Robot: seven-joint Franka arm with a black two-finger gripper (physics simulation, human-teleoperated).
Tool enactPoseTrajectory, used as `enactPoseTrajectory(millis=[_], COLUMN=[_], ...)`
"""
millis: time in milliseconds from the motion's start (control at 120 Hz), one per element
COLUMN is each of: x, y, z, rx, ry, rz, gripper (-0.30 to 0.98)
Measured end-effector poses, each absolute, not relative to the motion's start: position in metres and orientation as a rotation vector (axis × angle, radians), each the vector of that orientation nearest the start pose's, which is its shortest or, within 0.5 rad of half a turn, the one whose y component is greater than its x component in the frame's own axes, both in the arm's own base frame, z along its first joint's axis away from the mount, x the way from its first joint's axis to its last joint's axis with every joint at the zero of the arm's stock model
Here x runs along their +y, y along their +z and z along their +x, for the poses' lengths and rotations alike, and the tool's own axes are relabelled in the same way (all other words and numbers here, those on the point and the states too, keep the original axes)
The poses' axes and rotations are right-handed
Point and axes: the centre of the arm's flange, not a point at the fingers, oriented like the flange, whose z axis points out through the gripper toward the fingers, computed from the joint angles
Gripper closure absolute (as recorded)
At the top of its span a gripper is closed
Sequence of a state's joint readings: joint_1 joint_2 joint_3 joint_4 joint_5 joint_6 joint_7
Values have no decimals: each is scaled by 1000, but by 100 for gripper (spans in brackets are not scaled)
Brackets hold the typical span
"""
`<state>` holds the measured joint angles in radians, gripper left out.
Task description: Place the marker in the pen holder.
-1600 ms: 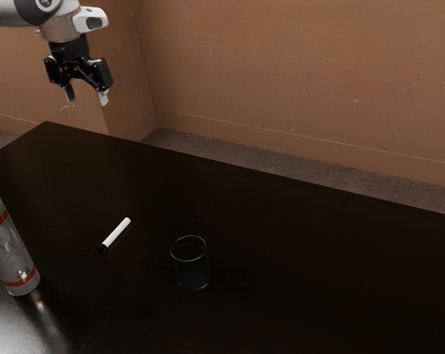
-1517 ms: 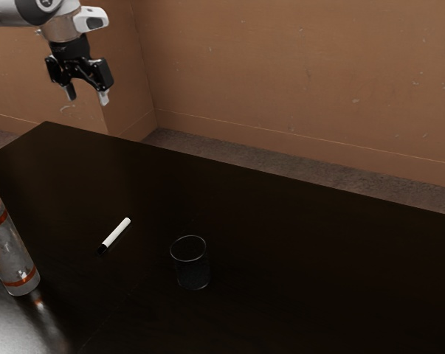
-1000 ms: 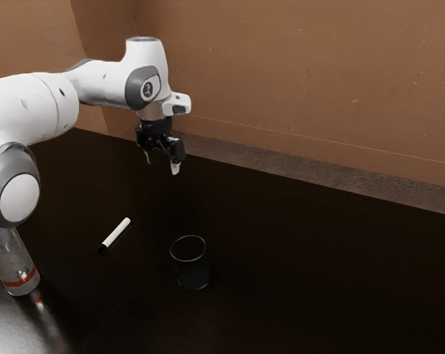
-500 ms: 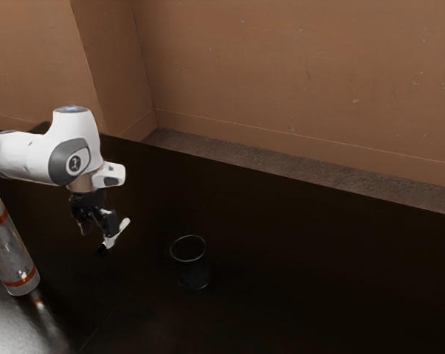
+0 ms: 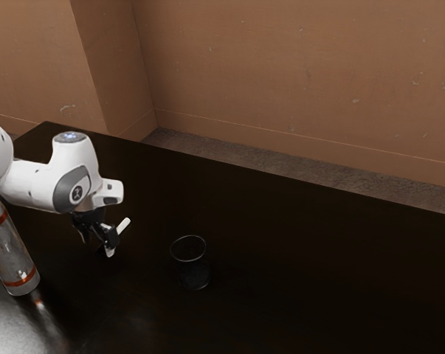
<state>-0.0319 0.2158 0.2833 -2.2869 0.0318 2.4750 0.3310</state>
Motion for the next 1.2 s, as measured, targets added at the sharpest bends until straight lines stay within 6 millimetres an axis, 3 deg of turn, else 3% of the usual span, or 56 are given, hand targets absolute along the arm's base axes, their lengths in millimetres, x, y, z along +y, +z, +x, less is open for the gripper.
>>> enactPoseTrajectory(millis=[300,675,817,967,1200], x=[143,144,144,144,145], y=[244,244,244,243,241], z=[514,515,516,516,517], rx=[161,163,166,164,142], ry=[27,-1,-4,-4,-1], rz=[-3056,-3059,-3056,-3050,-3039], gripper=[5,56,69,76,72])
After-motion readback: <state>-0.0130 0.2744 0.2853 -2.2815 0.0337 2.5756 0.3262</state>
